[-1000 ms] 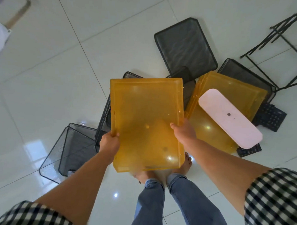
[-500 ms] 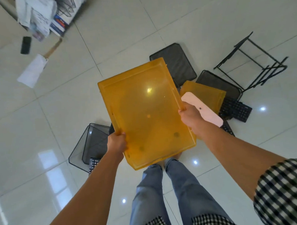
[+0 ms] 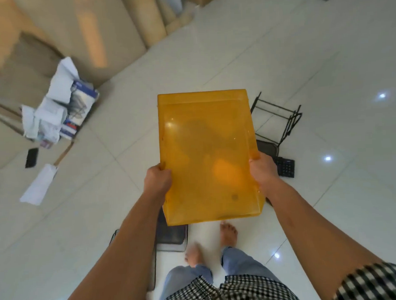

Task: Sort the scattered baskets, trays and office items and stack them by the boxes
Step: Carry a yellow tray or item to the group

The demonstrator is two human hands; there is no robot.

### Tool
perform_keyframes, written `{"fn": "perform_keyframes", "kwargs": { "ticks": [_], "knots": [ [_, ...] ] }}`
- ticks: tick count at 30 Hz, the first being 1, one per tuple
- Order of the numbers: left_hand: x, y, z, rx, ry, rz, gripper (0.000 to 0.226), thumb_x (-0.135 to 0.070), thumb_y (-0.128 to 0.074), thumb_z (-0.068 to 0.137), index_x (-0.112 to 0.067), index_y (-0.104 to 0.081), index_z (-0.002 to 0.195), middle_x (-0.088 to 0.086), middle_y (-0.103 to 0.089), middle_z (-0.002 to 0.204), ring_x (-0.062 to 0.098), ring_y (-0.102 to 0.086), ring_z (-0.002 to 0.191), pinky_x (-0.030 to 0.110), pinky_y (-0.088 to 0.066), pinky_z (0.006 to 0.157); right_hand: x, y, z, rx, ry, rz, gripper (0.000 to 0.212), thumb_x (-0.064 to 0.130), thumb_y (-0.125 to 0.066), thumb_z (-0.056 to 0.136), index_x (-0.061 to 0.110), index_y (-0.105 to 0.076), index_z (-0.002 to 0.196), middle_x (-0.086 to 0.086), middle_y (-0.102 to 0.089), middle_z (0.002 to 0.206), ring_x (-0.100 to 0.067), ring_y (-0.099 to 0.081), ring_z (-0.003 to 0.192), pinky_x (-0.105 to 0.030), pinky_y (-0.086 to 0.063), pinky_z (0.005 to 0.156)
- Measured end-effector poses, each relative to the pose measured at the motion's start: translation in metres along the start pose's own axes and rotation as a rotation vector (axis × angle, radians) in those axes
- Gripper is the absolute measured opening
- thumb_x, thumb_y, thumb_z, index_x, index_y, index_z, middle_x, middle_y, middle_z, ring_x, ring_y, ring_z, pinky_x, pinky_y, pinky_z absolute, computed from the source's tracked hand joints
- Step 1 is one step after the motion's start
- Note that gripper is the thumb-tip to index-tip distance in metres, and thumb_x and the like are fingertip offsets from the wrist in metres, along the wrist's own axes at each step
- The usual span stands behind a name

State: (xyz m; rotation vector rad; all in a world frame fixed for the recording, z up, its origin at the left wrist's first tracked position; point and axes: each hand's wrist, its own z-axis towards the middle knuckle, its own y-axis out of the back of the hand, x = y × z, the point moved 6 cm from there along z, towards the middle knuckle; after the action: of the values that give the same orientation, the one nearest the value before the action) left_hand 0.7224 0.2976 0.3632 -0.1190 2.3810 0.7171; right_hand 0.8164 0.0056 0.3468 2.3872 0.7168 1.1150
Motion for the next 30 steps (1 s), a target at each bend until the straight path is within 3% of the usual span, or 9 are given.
{"fn": "perform_keyframes", "kwargs": {
  "ticks": [5, 7, 9, 12, 15, 17, 21, 26, 30],
  "knots": [
    [-0.050, -0.014, -0.013, 0.108, -0.151, 0.094, 0.044, -0.016, -0.047, 0.102, -0.004, -0.049, 0.143, 0.009, -0.059, 0.116, 0.034, -0.059, 0.104, 0.046, -0.051, 0.087, -0.014, 0.042, -0.034, -0.134, -0.043, 0.217, 0.032, 0.023, -0.036, 0.104, 0.024, -0.065, 0.090, -0.007, -0.067, 0.090, -0.029, -0.064, 0.083, -0.043, -0.055, 0.077],
    [-0.062, -0.023, -0.022, 0.165, -0.200, 0.111, 0.046, -0.017, -0.047, 0.103, -0.006, -0.045, 0.148, 0.011, -0.060, 0.123, 0.034, -0.059, 0.107, 0.046, -0.050, 0.088, -0.024, 0.056, -0.050, -0.200, -0.062, 0.311, 0.030, 0.026, -0.037, 0.106, 0.020, -0.067, 0.107, 0.002, -0.060, 0.083, -0.026, -0.062, 0.084, -0.049, -0.054, 0.089],
    [-0.071, -0.030, -0.033, 0.223, -0.247, 0.140, 0.050, -0.020, -0.047, 0.104, -0.010, -0.039, 0.152, 0.008, -0.059, 0.129, 0.033, -0.059, 0.111, 0.045, -0.050, 0.089, -0.035, 0.068, -0.067, -0.273, -0.071, 0.366, 0.033, 0.023, -0.037, 0.108, 0.019, -0.063, 0.127, 0.010, -0.051, 0.080, -0.016, -0.056, 0.076, -0.045, -0.051, 0.085],
    [-0.078, -0.038, -0.054, 0.311, -0.333, 0.199, 0.045, -0.020, -0.047, 0.105, -0.009, -0.044, 0.149, -0.006, -0.063, 0.103, 0.019, -0.062, 0.087, 0.037, -0.052, 0.077, -0.056, 0.082, -0.099, -0.382, -0.103, 0.405, 0.036, 0.026, -0.038, 0.109, 0.017, -0.058, 0.137, 0.002, -0.053, 0.095, -0.019, -0.052, 0.079, -0.041, -0.045, 0.079],
    [-0.081, -0.043, -0.076, 0.347, -0.423, 0.275, 0.040, -0.016, -0.048, 0.104, -0.004, -0.051, 0.142, -0.013, -0.052, 0.081, 0.009, -0.050, 0.068, 0.032, -0.045, 0.068, -0.081, 0.088, -0.133, -0.446, -0.137, 0.465, 0.038, 0.029, -0.038, 0.109, 0.019, -0.054, 0.142, -0.003, -0.056, 0.115, -0.023, -0.051, 0.093, -0.041, -0.044, 0.080],
    [-0.082, -0.050, -0.095, 0.380, -0.474, 0.320, 0.041, -0.017, -0.048, 0.104, -0.004, -0.049, 0.143, -0.007, -0.056, 0.087, 0.009, -0.049, 0.068, 0.028, -0.042, 0.062, -0.101, 0.090, -0.157, -0.483, -0.154, 0.517, 0.040, 0.028, -0.038, 0.109, 0.021, -0.051, 0.146, -0.004, -0.058, 0.126, -0.022, -0.050, 0.095, -0.040, -0.043, 0.081],
    [-0.073, -0.083, -0.138, 0.526, -0.517, 0.412, 0.046, -0.019, -0.048, 0.105, -0.005, -0.042, 0.149, 0.011, -0.059, 0.129, 0.025, -0.056, 0.093, 0.040, -0.046, 0.081, -0.153, 0.100, -0.215, -0.583, -0.224, 0.585, 0.042, 0.023, -0.039, 0.107, 0.020, -0.049, 0.148, -0.009, -0.058, 0.139, -0.026, -0.054, 0.104, -0.041, -0.045, 0.085],
    [-0.050, -0.148, -0.217, 0.666, -0.608, 0.546, 0.042, -0.016, -0.048, 0.105, -0.002, -0.046, 0.145, 0.011, -0.060, 0.125, 0.025, -0.055, 0.090, 0.039, -0.045, 0.081, -0.237, 0.120, -0.291, -0.694, -0.367, 0.666, 0.043, 0.024, -0.037, 0.108, 0.018, -0.046, 0.150, -0.008, -0.053, 0.147, -0.035, -0.053, 0.126, -0.051, -0.045, 0.104],
    [-0.019, -0.209, -0.292, 0.794, -0.701, 0.688, 0.044, -0.018, -0.048, 0.106, -0.005, -0.043, 0.147, 0.005, -0.059, 0.115, 0.019, -0.056, 0.086, 0.036, -0.046, 0.078, -0.315, 0.131, -0.361, -0.821, -0.491, 0.804, 0.044, 0.024, -0.037, 0.108, 0.020, -0.045, 0.151, -0.007, -0.051, 0.148, -0.036, -0.050, 0.132, -0.055, -0.042, 0.107]
  ]
}}
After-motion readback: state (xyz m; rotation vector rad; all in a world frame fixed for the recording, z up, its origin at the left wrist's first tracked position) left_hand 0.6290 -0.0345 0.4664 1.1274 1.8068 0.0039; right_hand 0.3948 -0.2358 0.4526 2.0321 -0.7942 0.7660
